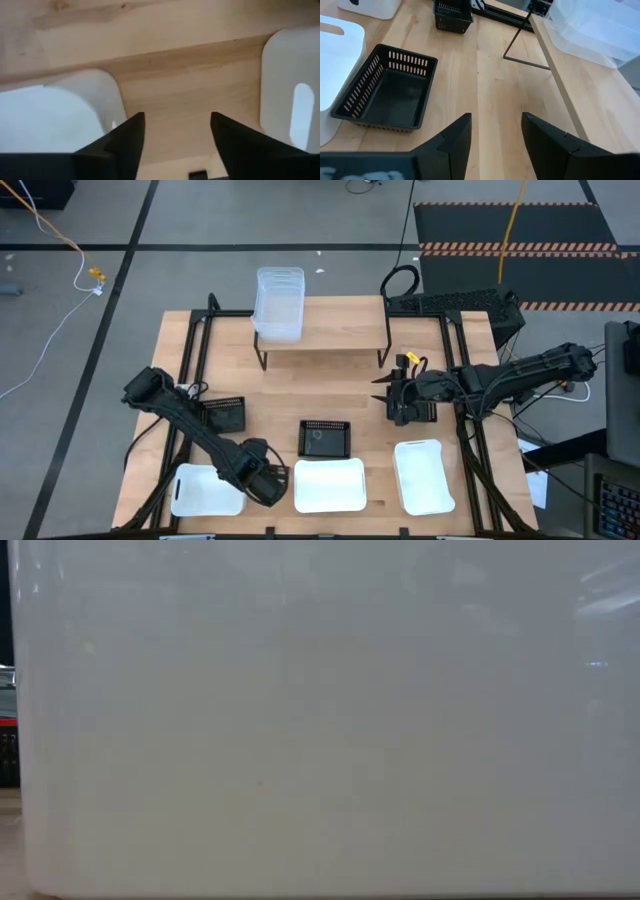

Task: Stack baskets on shelf by color
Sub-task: Put the left white bin on the shelf

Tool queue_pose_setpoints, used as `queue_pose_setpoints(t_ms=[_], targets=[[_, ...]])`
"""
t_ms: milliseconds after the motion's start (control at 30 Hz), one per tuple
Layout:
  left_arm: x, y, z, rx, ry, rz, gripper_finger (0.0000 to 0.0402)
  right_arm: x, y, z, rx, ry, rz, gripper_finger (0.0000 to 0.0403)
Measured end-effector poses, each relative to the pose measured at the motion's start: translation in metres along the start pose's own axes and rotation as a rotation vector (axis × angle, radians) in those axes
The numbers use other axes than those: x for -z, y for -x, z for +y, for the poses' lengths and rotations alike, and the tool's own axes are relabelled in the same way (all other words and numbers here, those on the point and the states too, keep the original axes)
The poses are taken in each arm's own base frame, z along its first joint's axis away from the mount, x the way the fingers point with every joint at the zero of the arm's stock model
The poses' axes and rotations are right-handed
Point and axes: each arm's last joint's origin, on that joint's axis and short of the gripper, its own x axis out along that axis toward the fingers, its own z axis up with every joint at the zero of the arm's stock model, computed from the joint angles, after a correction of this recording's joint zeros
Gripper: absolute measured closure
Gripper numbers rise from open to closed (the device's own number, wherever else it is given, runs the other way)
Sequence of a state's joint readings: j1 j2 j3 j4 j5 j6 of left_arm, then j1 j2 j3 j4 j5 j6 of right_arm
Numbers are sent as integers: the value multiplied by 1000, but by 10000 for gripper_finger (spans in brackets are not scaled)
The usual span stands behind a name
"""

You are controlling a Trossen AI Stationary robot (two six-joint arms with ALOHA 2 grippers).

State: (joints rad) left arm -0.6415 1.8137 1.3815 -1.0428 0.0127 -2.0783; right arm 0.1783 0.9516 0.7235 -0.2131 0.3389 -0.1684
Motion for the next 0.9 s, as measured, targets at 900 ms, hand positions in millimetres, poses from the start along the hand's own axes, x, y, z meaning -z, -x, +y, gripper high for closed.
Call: queue_pose_setpoints(t_ms=[900], targets=[[7,1,11,-101,-39,64,140,5,0,1,-7,9,45,234]])
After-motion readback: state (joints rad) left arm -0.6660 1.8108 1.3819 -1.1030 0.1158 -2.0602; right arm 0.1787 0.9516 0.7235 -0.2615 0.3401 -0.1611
